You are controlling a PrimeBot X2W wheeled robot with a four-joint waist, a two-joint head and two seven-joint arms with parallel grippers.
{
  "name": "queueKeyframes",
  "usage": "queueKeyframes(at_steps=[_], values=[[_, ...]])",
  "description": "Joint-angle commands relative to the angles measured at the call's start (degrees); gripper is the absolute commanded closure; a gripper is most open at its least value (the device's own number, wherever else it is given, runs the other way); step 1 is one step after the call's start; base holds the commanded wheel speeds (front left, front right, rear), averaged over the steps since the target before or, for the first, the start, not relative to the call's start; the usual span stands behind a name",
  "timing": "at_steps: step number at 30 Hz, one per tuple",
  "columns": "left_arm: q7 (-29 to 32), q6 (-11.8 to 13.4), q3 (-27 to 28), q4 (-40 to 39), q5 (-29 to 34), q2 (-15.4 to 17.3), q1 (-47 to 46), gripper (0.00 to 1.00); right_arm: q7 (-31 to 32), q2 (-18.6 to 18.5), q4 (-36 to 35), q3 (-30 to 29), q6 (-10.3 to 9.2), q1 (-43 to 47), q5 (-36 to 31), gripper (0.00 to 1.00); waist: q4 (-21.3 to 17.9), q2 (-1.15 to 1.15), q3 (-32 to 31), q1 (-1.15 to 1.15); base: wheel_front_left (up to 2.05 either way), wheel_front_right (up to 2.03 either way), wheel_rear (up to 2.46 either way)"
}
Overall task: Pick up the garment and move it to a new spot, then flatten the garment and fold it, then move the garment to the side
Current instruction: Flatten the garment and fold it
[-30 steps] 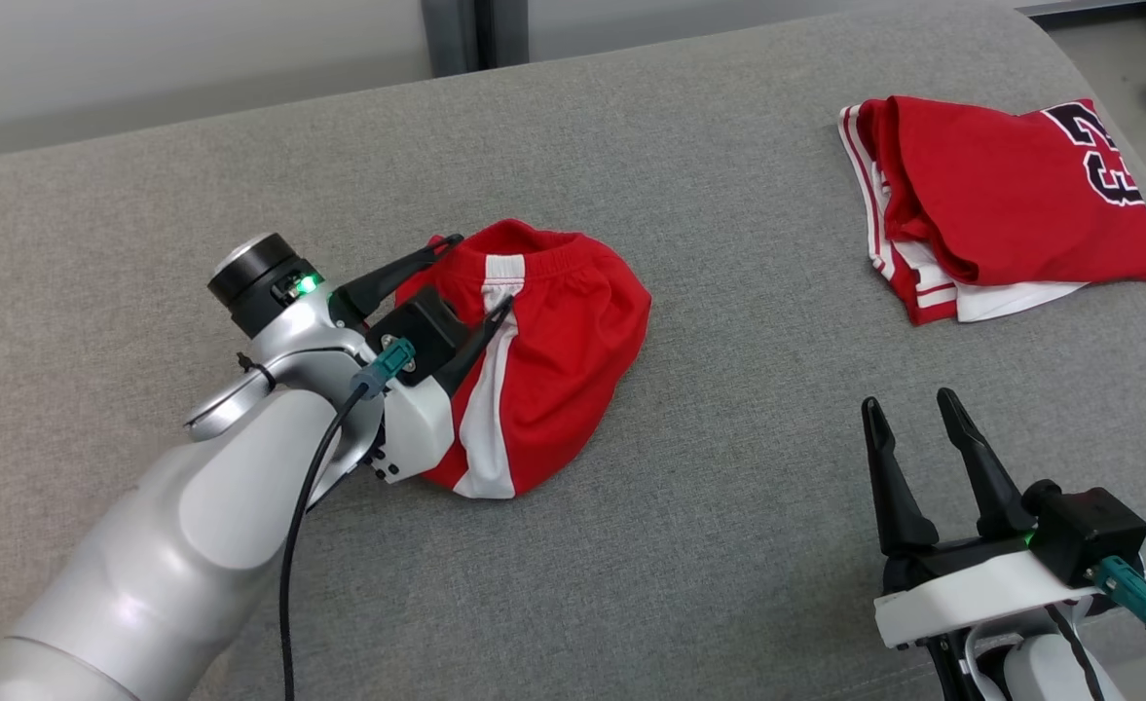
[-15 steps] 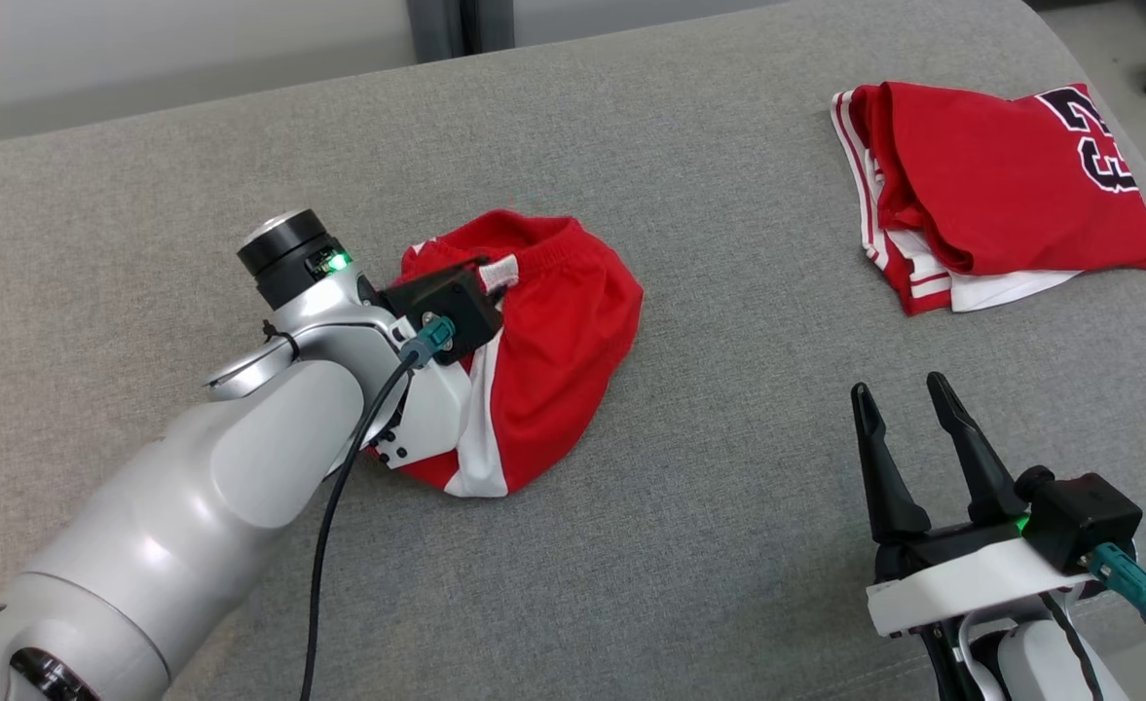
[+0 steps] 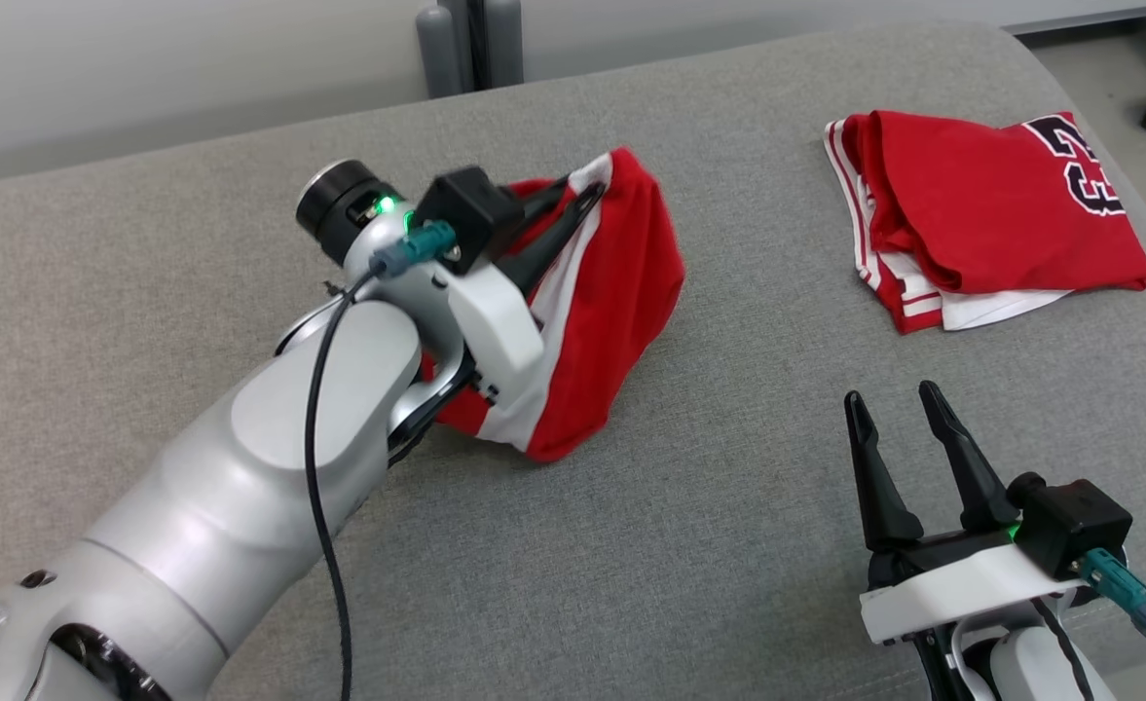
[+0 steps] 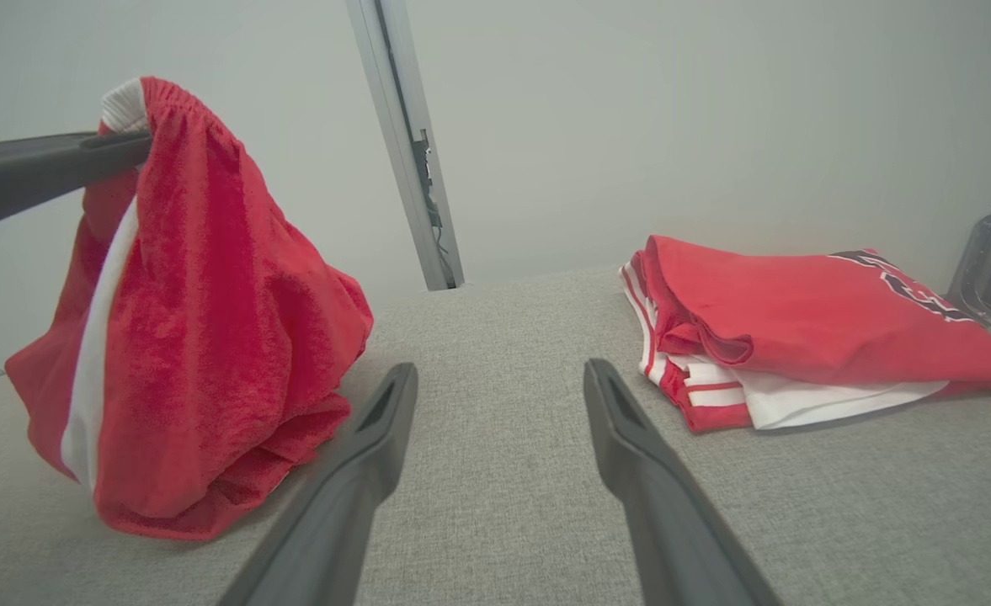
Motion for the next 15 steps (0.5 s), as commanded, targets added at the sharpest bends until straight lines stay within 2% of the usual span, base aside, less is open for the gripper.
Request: queueKeyframes(at_steps=[1, 10, 13, 14, 15], values=[[-0.4, 0.0, 0.9, -0.8, -2.5, -0.6, -1.3, 1.00, 0.0, -0.2, 0.3, -0.1, 0.00, 0.6, 0.3, 0.00, 0.0, 0.00, -1.0, 0.00, 0.00, 0.00, 0.00], [1.0, 0.5, 7.2, -1.7, -11.7, -4.7, -8.0, 1.00, 0.0, 0.0, 1.1, 0.3, 0.00, 2.1, 0.2, 0.00, -0.5, 0.00, -4.8, 0.00, 0.00, 0.00, 0.00], [3.4, 3.0, 9.9, -2.2, -14.6, -5.5, -9.6, 1.00, 0.0, 0.0, 1.0, -0.3, 0.00, 2.4, 0.0, 0.00, -0.3, 0.00, -5.5, 0.00, 0.00, 0.00, 0.00], [7.0, 6.0, 11.3, -1.9, -16.3, -5.2, -10.0, 1.00, 0.0, -0.1, 0.8, -0.5, 0.00, 2.4, -0.2, 0.00, 0.0, 0.00, -5.6, 0.00, 0.00, 0.00, 0.00], [9.1, 7.5, 11.8, -1.7, -17.1, -4.7, -9.7, 1.00, 0.0, -0.1, 0.7, -0.6, 0.00, 2.4, -0.2, 0.00, 0.3, 0.00, -5.6, 0.00, 0.00, 0.00, 0.00]])
